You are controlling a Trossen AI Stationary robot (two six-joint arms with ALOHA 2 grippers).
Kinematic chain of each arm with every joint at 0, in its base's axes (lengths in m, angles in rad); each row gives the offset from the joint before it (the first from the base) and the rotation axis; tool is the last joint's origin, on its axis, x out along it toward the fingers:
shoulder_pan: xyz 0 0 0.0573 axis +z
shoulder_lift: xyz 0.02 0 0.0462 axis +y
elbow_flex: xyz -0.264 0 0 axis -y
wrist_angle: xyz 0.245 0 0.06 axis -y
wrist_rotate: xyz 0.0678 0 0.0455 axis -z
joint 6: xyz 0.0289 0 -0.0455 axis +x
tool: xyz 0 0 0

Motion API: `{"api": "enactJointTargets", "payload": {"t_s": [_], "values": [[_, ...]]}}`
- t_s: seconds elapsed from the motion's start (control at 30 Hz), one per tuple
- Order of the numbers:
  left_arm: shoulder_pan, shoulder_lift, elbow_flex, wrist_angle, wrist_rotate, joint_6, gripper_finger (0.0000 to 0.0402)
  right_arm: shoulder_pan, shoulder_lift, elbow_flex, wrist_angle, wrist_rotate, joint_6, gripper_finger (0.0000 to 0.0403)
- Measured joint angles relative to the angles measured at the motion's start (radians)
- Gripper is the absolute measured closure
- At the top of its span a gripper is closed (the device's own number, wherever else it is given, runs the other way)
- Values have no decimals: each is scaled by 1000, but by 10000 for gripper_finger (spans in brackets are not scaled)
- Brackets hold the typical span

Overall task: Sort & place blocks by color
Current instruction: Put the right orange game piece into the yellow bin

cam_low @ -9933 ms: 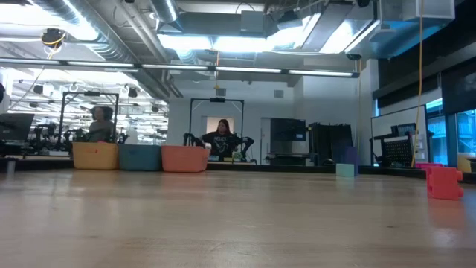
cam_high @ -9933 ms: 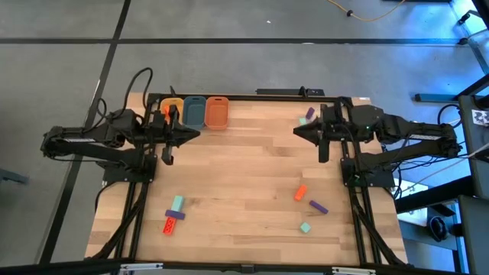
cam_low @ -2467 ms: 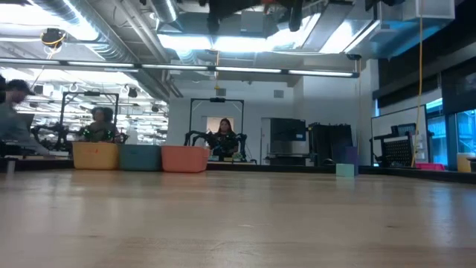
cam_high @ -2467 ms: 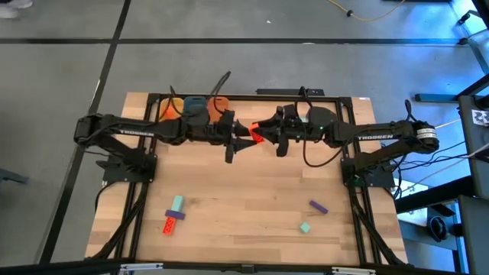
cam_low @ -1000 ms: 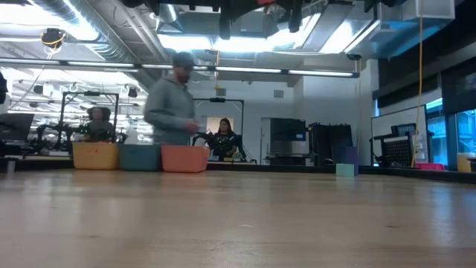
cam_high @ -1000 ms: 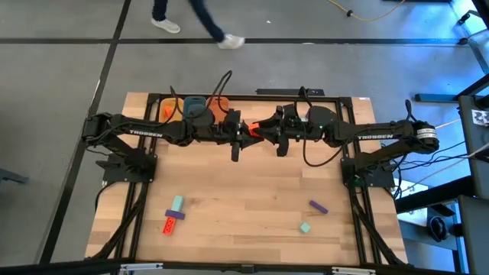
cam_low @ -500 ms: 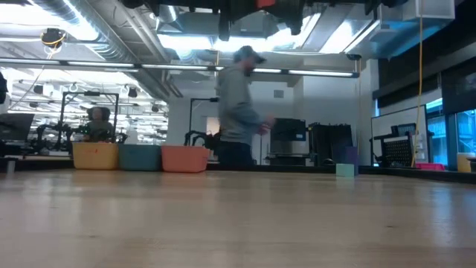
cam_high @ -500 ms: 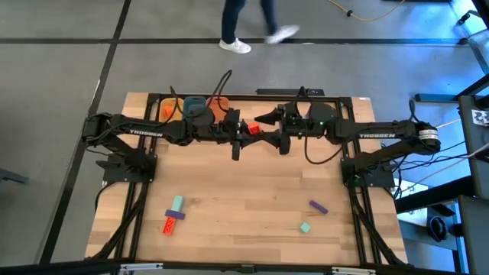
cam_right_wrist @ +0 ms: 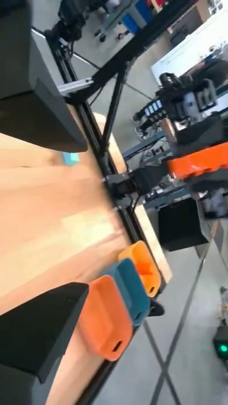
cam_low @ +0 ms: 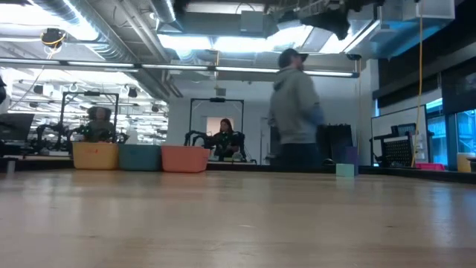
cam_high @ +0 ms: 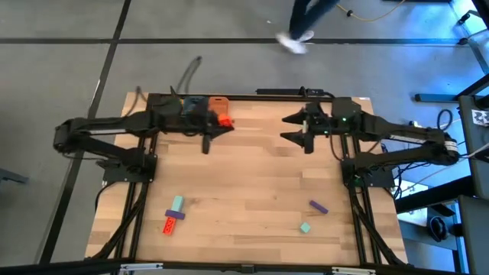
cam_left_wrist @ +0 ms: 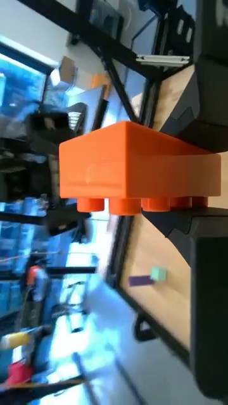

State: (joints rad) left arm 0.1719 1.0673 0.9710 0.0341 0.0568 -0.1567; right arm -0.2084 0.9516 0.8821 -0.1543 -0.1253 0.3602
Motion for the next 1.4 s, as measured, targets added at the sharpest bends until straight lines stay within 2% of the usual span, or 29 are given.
{"api": "enactJointTargets", "payload": {"t_s": [0.13,0.27,0.47,0.73,1.4], "values": [[0,-142,-109,0,-37,-4,319,4,-88,-99,30,27,68,48],[-2,-276,-221,-1,-45,-46,319,4,-152,-212,146,27,155,48],[-2,-404,-309,1,-54,-77,319,4,-180,-286,299,27,207,48],[-2,-428,-312,1,-73,-77,319,4,-181,-286,362,27,181,48],[-2,-427,-312,1,-71,-72,319,4,-180,-286,361,27,180,48]]}}
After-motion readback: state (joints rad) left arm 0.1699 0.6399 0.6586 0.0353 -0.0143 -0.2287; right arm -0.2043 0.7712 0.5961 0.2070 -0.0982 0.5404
